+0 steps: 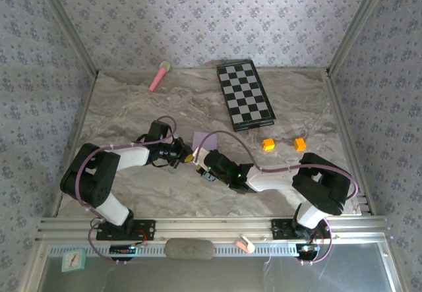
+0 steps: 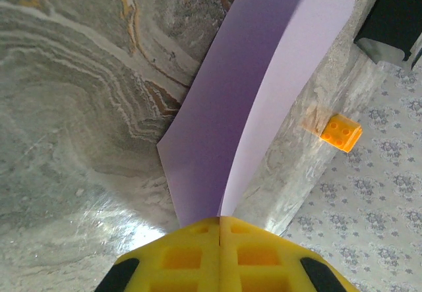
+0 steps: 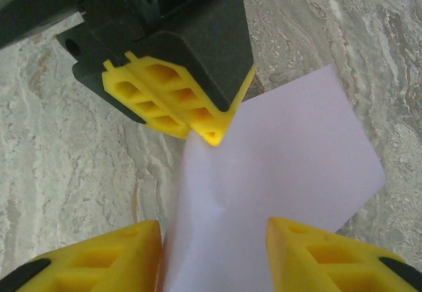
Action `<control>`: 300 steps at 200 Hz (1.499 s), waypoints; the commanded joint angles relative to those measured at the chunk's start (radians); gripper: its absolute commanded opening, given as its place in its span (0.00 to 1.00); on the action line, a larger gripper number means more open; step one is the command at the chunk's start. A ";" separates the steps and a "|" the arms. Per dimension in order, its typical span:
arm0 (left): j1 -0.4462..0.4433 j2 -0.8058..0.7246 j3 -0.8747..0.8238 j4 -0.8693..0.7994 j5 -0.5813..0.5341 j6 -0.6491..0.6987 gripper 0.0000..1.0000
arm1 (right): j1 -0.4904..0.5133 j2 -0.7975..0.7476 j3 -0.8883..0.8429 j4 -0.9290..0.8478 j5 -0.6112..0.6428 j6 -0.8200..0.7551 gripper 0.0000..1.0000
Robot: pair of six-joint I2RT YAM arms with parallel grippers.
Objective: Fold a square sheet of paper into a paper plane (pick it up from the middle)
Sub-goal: Third fold the triangle at the center of the table.
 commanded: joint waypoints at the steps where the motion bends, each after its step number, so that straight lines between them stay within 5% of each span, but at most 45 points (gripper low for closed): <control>1: -0.004 -0.007 0.024 -0.009 0.000 -0.007 0.00 | 0.006 -0.022 -0.005 0.012 -0.017 -0.014 0.42; 126: -0.004 0.003 0.022 -0.010 -0.011 -0.007 0.00 | 0.010 -0.063 -0.011 -0.007 -0.080 -0.007 0.41; 201: -0.003 -0.016 0.022 -0.015 -0.012 -0.013 0.00 | 0.009 -0.040 0.002 -0.032 -0.138 -0.019 0.18; 274: 0.068 -0.187 0.047 -0.232 -0.121 0.132 0.43 | -0.030 -0.077 -0.037 -0.022 -0.370 0.015 0.05; 300: 0.060 -0.235 0.074 -0.254 -0.126 0.182 0.49 | -0.043 -0.073 -0.051 -0.003 -0.452 0.058 0.02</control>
